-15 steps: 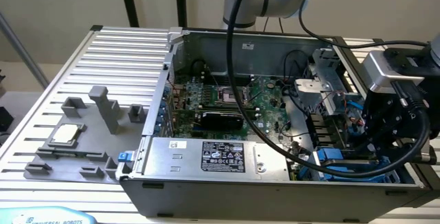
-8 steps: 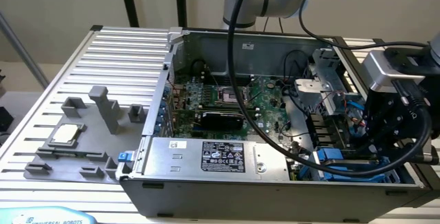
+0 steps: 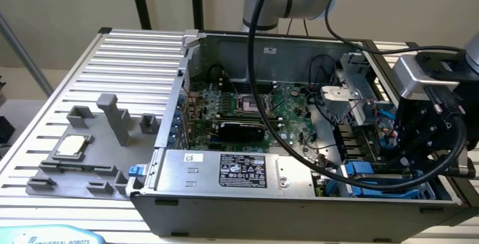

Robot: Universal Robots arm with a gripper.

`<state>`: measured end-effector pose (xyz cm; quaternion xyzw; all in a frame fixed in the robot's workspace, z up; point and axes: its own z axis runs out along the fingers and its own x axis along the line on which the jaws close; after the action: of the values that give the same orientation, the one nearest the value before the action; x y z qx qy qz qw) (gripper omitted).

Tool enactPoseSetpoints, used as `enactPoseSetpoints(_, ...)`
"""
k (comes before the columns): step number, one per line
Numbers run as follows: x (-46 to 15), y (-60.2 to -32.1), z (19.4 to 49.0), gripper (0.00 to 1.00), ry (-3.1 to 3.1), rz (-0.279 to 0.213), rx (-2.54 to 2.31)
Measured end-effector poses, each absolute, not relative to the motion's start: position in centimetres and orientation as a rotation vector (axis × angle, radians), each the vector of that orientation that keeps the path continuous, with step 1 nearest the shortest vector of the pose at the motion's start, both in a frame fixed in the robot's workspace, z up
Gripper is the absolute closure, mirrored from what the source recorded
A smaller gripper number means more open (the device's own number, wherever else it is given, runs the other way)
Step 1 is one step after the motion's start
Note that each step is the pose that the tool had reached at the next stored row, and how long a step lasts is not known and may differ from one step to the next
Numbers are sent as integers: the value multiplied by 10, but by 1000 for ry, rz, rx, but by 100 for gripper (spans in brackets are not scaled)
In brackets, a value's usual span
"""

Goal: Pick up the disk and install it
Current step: 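Insert the first disk wire, then insert the second disk wire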

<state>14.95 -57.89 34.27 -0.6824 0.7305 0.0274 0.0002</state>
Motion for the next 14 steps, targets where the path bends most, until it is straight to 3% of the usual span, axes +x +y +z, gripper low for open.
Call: enactPoseSetpoints(14,149,-577,339,84,2299,77,-2147)
